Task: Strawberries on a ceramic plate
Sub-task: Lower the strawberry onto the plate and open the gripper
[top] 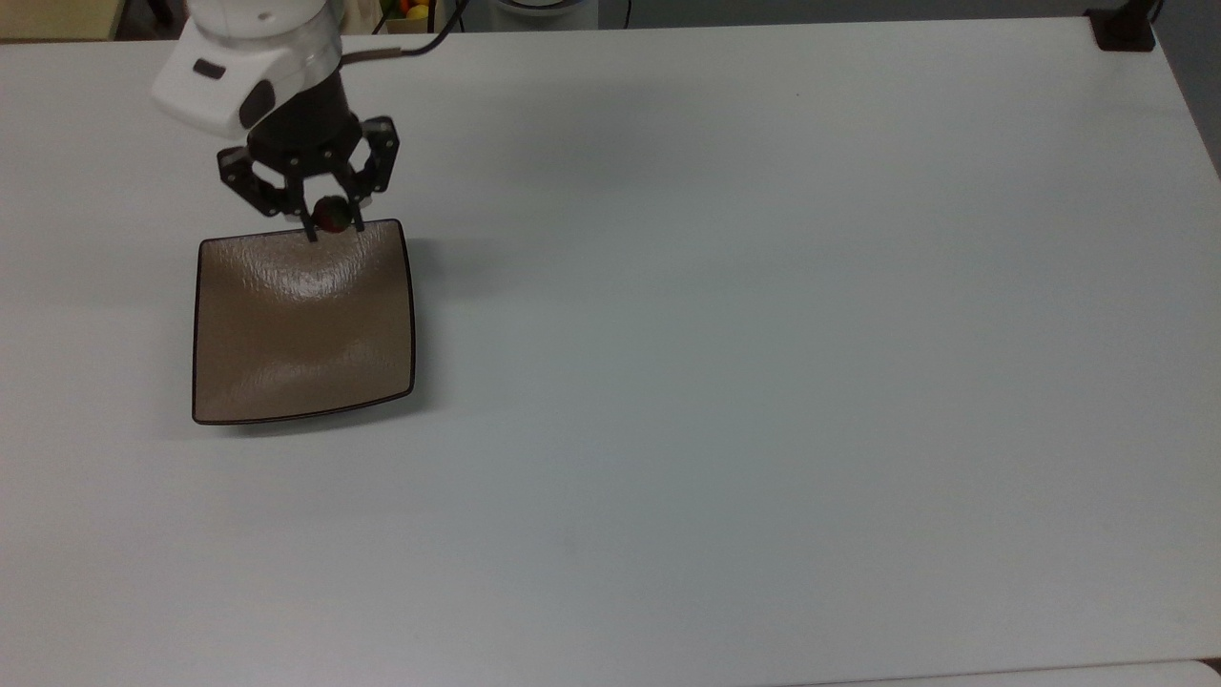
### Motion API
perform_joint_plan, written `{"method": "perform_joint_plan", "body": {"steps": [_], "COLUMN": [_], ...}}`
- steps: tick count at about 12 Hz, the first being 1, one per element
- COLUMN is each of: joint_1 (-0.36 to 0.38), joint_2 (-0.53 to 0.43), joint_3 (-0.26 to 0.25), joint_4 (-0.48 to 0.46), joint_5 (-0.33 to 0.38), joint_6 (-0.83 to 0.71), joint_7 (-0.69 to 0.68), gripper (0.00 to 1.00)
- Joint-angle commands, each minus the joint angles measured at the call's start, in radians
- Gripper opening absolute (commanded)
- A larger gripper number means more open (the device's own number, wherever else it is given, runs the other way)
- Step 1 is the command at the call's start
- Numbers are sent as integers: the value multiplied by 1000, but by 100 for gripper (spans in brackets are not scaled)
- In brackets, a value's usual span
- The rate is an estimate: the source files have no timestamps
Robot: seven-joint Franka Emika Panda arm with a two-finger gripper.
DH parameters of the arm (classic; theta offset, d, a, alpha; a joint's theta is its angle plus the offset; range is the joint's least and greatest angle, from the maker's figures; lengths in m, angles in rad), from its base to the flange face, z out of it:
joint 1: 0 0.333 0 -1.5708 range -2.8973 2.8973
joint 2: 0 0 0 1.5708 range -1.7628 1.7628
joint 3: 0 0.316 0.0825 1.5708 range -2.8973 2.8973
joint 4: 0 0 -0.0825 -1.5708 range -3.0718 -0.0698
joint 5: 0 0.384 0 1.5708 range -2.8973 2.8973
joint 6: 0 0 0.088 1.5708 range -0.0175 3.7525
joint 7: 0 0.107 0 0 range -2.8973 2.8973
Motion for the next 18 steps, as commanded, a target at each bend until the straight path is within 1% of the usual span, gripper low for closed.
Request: {"method": "perform_joint_plan", "body": {"steps": [1, 4, 7, 10, 11, 12, 13, 14, 15, 16, 17, 18], "joint_1": [-9, -12, -12, -9, -9, -9, -9, -9, -9, -9, 0, 2], "joint_2": [45, 91, 166, 211, 217, 217, 217, 217, 214, 208, 199, 168], "joint_3": [-10, -18, -19, -19, -19, -19, -19, -19, -19, -19, -21, -19], "joint_4": [-35, -54, -59, -64, -73, -74, -74, -76, -78, -78, -79, -85], "joint_5": [2, 0, -10, -17, -21, -21, -21, -21, -20, -20, -20, -20], "joint_6": [130, 223, 298, 332, 352, 353, 353, 353, 352, 347, 341, 323], "joint_7": [-20, -17, -17, -20, -22, -22, -22, -22, -19, -16, -5, -2], "gripper": [13, 13, 14, 14, 18, 35, 45, 61, 84, 87, 87, 88]}}
